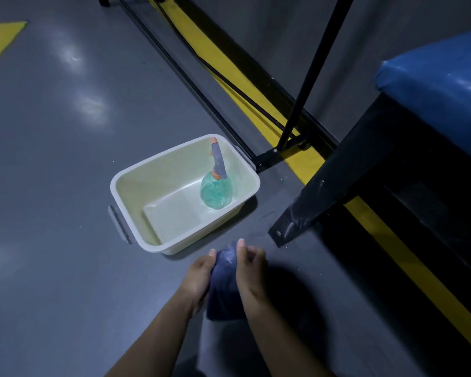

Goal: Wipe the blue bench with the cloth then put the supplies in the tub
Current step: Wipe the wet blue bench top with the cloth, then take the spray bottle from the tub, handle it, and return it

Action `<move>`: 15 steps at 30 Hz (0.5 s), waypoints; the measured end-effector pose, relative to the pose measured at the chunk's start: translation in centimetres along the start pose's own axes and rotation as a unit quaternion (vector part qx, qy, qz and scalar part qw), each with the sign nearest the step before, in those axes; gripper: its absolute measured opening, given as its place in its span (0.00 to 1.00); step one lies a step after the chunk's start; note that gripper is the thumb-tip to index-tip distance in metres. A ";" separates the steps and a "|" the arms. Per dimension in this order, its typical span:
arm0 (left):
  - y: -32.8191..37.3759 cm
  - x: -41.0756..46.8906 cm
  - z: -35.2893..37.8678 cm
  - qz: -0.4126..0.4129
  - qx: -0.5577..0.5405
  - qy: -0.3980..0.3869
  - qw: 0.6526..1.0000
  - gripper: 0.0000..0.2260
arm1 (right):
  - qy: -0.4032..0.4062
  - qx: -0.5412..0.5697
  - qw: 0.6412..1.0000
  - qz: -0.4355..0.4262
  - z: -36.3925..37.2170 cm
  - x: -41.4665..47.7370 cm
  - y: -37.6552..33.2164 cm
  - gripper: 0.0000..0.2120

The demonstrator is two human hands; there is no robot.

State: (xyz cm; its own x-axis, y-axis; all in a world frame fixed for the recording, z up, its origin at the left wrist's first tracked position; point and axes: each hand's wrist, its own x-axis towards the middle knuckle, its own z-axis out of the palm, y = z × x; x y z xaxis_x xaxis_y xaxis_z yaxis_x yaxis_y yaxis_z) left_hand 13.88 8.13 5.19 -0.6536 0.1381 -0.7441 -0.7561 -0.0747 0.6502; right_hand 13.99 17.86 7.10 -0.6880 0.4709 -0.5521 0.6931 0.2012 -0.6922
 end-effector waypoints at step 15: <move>-2.6 0.8 -4.0 0.064 0.233 0.132 0.961 0.29 | -0.151 -0.128 0.980 -0.014 -0.4 0.7 2.9 0.21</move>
State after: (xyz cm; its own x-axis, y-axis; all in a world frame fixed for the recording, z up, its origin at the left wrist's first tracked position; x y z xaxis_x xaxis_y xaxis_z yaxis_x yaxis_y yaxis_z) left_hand 15.16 4.53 2.27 -0.7721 -0.1036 -0.6270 -0.6126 0.3839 0.6909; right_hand 15.59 19.10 4.85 -0.7129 0.1939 -0.6739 0.6778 0.4370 -0.5913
